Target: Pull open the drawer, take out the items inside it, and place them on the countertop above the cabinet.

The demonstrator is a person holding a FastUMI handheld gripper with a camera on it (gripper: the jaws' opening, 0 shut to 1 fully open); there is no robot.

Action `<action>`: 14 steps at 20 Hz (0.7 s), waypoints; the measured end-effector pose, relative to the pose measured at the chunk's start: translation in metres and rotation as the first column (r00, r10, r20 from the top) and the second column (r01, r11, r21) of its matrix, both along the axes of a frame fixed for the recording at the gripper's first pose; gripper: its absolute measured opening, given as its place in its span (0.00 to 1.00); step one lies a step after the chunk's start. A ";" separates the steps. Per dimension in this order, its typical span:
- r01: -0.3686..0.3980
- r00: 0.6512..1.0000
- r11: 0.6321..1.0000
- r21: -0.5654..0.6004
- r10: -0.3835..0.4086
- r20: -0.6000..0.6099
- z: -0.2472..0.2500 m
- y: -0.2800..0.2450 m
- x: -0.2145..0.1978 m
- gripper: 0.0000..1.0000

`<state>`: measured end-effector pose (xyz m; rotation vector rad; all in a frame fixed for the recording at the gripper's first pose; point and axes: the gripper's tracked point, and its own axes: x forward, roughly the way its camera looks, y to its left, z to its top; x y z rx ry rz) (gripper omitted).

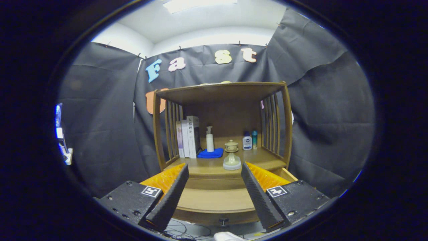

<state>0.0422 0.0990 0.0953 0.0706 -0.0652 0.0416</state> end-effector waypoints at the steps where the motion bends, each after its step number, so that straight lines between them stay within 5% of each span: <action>1: 0.018 1.000 1.000 -0.009 -0.018 0.005 -0.003 -0.007 -0.008 1.00; 14: 0.106 0.976 0.993 -0.056 -0.114 -0.186 -0.165 -0.027 -0.024 0.99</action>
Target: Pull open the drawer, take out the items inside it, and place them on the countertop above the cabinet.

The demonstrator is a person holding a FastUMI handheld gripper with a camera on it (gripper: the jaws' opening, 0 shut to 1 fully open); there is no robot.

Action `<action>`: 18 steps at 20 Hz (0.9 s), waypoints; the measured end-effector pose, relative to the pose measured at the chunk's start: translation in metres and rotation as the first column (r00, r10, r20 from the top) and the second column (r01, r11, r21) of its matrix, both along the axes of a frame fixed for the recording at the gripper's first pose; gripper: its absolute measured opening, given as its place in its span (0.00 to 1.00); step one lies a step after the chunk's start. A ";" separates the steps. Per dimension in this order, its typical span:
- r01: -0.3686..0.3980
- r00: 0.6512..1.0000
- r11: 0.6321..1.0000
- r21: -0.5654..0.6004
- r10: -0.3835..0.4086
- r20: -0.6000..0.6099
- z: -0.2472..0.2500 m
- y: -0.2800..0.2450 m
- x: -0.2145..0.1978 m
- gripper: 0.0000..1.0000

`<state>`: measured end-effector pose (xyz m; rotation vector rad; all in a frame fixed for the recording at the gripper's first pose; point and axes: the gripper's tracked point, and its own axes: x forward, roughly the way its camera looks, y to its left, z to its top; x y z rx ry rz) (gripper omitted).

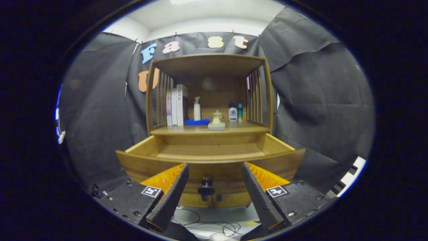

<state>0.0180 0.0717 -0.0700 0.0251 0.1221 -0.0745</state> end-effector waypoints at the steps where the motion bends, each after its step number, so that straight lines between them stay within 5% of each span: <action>1: -0.002 1.000 1.000 0.002 0.002 -0.009 -0.008 0.001 0.004 0.99; 18: -0.017 0.998 0.999 -0.032 0.014 -0.068 -0.056 0.019 0.069 1.00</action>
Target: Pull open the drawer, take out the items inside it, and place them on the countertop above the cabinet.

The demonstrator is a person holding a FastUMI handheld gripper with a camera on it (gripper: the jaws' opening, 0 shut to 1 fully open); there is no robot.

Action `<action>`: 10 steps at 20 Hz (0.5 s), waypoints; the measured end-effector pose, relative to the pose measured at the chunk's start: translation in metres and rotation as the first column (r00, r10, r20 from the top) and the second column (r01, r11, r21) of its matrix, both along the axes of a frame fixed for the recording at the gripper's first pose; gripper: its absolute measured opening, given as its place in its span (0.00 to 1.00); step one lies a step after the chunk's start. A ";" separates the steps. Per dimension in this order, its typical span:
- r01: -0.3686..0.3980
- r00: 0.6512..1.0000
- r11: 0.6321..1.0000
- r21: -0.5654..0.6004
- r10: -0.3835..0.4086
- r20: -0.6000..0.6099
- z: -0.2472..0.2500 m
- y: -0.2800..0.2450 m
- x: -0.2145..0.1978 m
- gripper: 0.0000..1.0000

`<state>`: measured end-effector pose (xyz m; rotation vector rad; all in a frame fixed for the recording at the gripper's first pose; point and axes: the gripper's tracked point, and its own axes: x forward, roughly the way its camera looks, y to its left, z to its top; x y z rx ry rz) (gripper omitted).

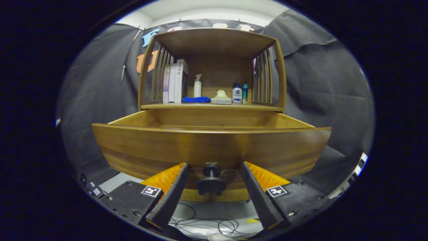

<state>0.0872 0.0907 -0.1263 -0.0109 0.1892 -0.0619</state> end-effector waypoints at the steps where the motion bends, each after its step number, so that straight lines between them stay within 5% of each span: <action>1: 0.002 1.000 1.000 0.009 -0.003 0.024 -0.001 0.000 0.009 1.00; 10: -0.027 1.000 0.999 0.021 0.026 0.005 0.004 0.005 0.012 0.99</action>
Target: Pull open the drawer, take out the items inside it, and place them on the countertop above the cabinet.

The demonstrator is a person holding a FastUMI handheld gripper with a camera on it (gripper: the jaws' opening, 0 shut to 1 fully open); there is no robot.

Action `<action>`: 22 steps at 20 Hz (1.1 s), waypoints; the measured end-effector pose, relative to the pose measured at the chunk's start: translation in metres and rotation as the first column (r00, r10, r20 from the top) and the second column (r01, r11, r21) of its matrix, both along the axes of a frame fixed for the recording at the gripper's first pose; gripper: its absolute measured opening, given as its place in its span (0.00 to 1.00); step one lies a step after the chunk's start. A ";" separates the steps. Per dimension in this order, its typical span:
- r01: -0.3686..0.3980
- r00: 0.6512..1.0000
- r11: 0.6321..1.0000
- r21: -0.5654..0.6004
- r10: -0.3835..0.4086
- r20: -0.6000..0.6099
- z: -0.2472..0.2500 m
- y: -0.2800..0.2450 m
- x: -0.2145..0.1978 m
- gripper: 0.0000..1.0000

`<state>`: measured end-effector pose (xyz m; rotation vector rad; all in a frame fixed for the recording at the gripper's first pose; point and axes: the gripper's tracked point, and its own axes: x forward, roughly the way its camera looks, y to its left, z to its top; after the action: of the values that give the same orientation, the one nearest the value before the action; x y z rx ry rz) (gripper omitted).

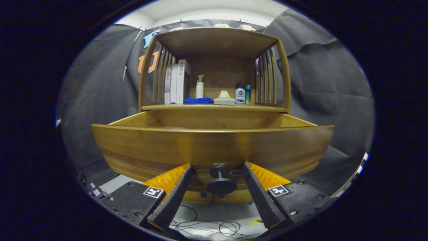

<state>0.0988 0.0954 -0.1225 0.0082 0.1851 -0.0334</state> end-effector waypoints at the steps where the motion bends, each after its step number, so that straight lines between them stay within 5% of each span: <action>1: 0.002 1.000 1.000 -0.003 -0.002 0.012 0.003 0.001 0.002 0.99; 22: 0.040 0.999 0.999 -0.028 -0.039 0.014 0.013 0.012 0.097 0.99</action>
<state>0.1957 0.1074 -0.1095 -0.0159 0.1712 -0.0752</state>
